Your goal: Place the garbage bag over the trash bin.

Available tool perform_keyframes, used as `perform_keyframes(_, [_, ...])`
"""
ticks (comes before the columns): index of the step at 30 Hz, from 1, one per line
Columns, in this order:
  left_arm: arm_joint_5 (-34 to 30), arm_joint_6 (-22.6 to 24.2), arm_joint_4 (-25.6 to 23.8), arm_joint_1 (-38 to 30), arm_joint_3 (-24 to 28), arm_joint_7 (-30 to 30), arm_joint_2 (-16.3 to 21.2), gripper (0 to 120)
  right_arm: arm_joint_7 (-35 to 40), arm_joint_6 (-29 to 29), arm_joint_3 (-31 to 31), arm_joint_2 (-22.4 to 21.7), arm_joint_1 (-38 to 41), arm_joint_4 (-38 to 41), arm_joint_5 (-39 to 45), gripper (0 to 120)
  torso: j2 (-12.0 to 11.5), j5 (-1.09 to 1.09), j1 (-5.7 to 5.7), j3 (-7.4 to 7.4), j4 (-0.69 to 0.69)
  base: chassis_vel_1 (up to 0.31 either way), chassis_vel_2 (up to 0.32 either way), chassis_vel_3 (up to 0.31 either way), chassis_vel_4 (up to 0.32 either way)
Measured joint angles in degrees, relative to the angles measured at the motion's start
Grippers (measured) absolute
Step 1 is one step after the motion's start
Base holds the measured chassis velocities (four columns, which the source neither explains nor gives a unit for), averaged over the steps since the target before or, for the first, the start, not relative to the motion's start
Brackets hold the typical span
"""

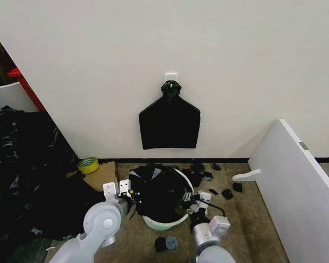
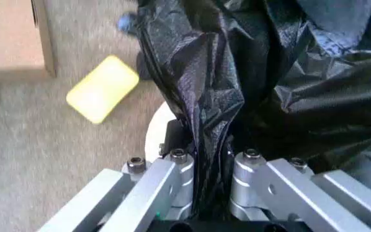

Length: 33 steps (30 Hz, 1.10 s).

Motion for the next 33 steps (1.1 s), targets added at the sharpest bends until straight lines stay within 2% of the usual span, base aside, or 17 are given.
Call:
perform_keyframes(8, [5.9,-0.9,-5.4,1.7,-1.1,3.8,3.5,5,-2.5,0.6,5.5,-1.1,1.9,-3.2,1.5,0,0.0,0.00,0.00,0.00,0.00,0.000,0.000,0.000,0.000])
perform_keyframes(18, [5.8,0.5,-10.5,2.5,-2.0,4.3,5.6,5,-4.7,0.9,8.5,-2.3,1.0,-4.8,2.5,0,0.0,0.01,0.00,0.00,0.00,0.000,0.000,0.000,0.000])
perform_keyframes(21, [5.7,0.5,-10.9,2.5,-2.0,4.3,6.0,5,-5.5,1.6,8.3,-2.7,-0.3,-4.1,0.6,0,0.0,0.01,0.00,0.00,0.00,0.000,0.000,0.000,0.000])
perform_keyframes(25, [6.2,-0.1,-10.2,2.3,-1.8,4.8,6.2,5,-8.9,5.4,7.5,-3.1,-1.8,-2.3,-5.2,1,0.0,0.00,0.00,-0.01,0.00,0.000,0.000,0.000,0.000])
perform_keyframes(32, [7.6,-0.5,-7.4,2.2,-2.2,5.5,6.5,5,-18.2,13.1,7.7,-6.2,-3.4,-2.4,-20.8,31,0.0,0.02,0.00,0.00,0.01,0.000,0.000,0.000,0.000])
perform_keyframes(33, [7.6,-0.5,-7.4,2.2,-2.2,5.5,6.5,5,-18.2,13.1,7.7,-6.2,-3.4,-2.4,-20.8,31,0.0,0.02,0.00,0.00,0.01,0.000,0.000,0.000,0.000])
